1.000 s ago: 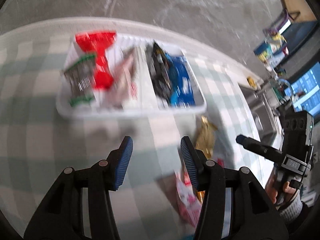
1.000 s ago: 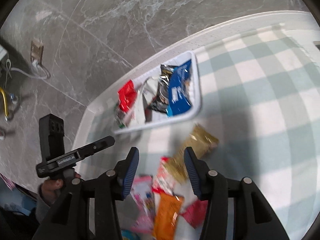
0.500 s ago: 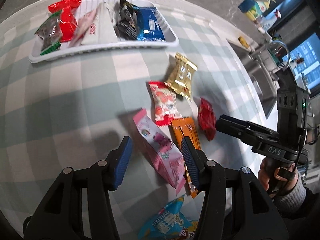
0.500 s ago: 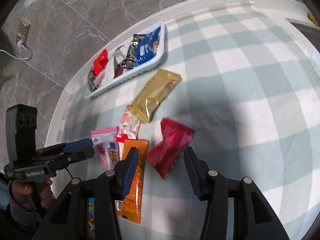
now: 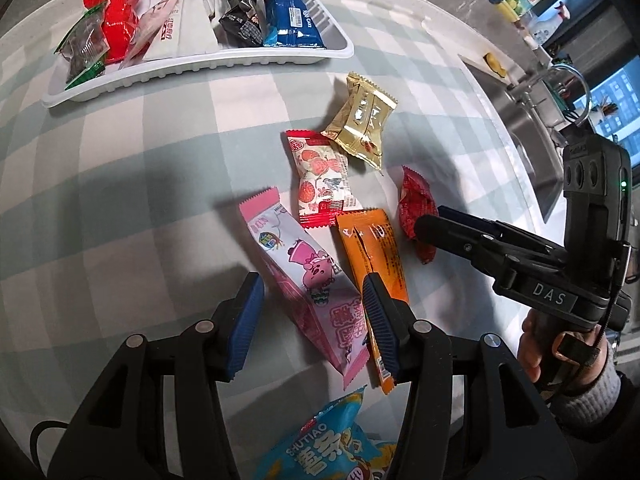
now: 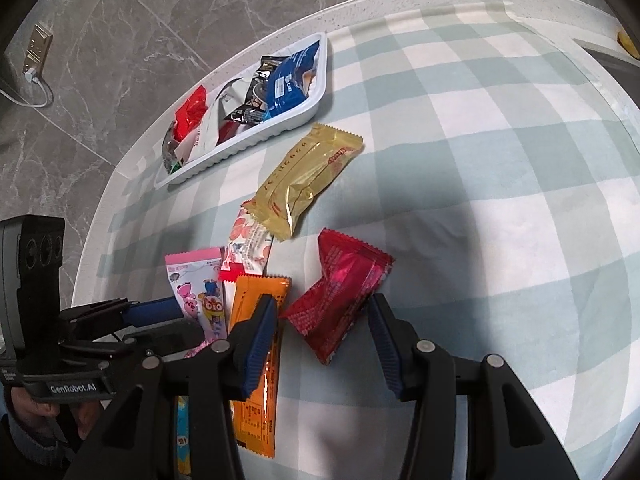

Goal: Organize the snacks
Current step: 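Grasp the pink barcode packet with the left tool while the right grasps the red packet, then carry both packets over the white tray and lower them in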

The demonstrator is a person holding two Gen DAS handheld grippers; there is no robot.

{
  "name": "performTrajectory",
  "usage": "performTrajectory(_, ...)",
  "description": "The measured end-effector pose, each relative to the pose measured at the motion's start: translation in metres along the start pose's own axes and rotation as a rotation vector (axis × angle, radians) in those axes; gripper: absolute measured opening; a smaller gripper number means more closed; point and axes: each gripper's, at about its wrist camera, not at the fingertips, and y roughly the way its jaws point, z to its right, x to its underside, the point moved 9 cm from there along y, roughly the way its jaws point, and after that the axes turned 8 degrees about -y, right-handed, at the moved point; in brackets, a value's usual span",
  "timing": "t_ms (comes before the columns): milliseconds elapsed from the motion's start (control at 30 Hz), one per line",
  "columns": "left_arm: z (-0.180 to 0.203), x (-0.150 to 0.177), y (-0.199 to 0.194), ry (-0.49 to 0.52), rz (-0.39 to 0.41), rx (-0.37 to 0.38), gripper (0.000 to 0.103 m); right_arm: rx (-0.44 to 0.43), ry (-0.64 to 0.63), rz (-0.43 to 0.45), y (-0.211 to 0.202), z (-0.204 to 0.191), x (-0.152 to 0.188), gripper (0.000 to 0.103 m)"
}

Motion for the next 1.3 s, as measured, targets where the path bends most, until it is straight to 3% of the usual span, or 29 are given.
performTrajectory(567,0.007,-0.002,0.016,0.034,0.009,0.011,0.049,0.103,-0.1,-0.029,0.008,-0.004,-0.007,0.045)
performTrajectory(633,0.007,-0.002,0.016,0.039,0.018,0.002,0.043,0.106,-0.119,-0.03,0.008,-0.006,-0.007,0.04)
performTrajectory(800,0.001,-0.002,0.015,0.028,0.023,0.008,0.025,0.099,-0.145,-0.022,0.007,-0.008,-0.006,0.032)
performTrajectory(833,-0.001,-0.002,0.014,0.021,0.026,0.012,0.024,0.094,-0.145,-0.022,0.007,-0.008,-0.005,0.02)
performTrajectory(1300,-0.016,-0.005,-0.007,-0.002,0.077,0.035,0.021,-0.035,-0.023,0.023,-0.01,0.001,-0.005,0.02)
